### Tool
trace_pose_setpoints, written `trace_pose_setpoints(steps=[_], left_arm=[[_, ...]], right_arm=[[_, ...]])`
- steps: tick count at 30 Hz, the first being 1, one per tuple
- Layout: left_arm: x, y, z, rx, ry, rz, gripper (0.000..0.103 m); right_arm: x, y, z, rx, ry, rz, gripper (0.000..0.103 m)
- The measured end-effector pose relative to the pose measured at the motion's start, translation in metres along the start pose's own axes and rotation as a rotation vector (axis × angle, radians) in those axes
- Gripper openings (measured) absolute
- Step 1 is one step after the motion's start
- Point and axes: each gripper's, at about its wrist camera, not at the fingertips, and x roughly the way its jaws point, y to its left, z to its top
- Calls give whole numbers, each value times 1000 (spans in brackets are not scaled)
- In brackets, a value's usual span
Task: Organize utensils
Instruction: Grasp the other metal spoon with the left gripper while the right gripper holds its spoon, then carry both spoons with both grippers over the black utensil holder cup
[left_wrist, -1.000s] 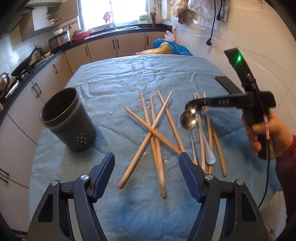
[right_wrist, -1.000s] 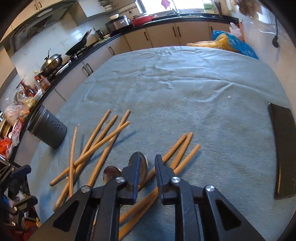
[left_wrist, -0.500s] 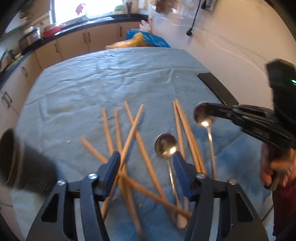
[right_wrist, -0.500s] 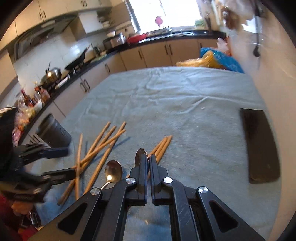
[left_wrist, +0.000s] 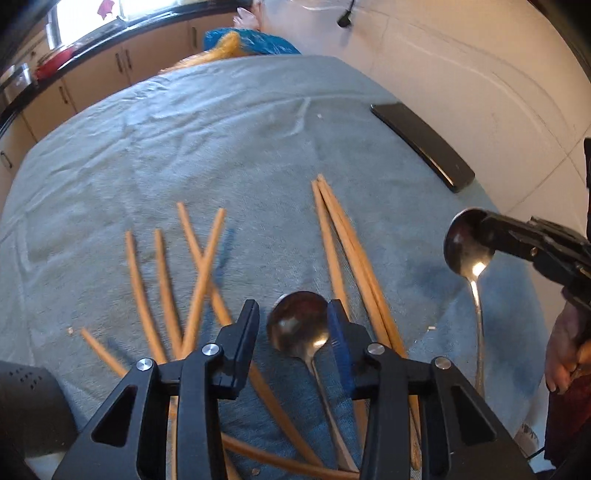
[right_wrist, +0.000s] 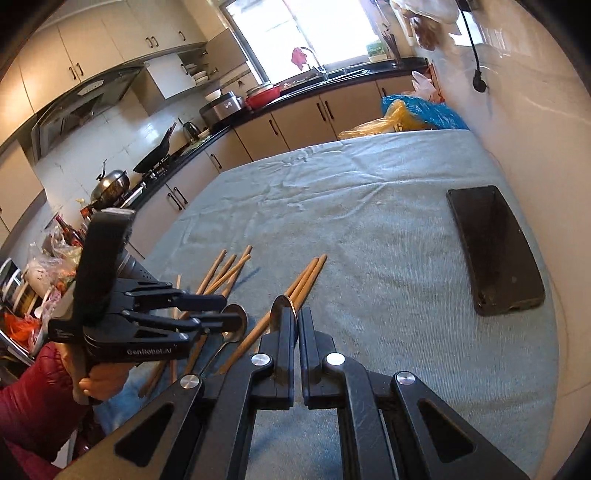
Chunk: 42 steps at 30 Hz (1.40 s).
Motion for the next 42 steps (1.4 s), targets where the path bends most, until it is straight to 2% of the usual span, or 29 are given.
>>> trace_pose_setpoints(steps=[2,3,6,9,15,18,24,28,34,42], left_arm=[[3,2,-1,-2,2,5,35],[2,1,-2,0,-6,7,23],[-4,1,-3,-10,-20,-3,11],[-12,0,-7,-24,-42,-12,5],[-35,-7,-13,-43,-118,19,3],[-55,-11,-17,-47,-194,65,3],[-95,-15,-25,-47,-342,141,3],[-116,-9,-27,-80,-407,156,3],[-149,4,-35,-116,-472,163,3],[-189,27,-53,-166,-535,190,3]], right_arm=[[-1,-1,-3,4,-1,11,3],[-2,-2,-3,5,-4,10,3],[-4,-2,-5,5,-9,16,3],[-7,-1,-6,9,-17,16,3],[-17,5,-8,4,-51,-14,3],[-26,13,-9,-16,-84,-57,3],[-48,43,-8,-104,-196,-199,3],[-57,56,-7,-136,-252,-252,3],[-65,66,-3,-135,-291,-271,3],[-61,94,9,-164,-311,-246,3]])
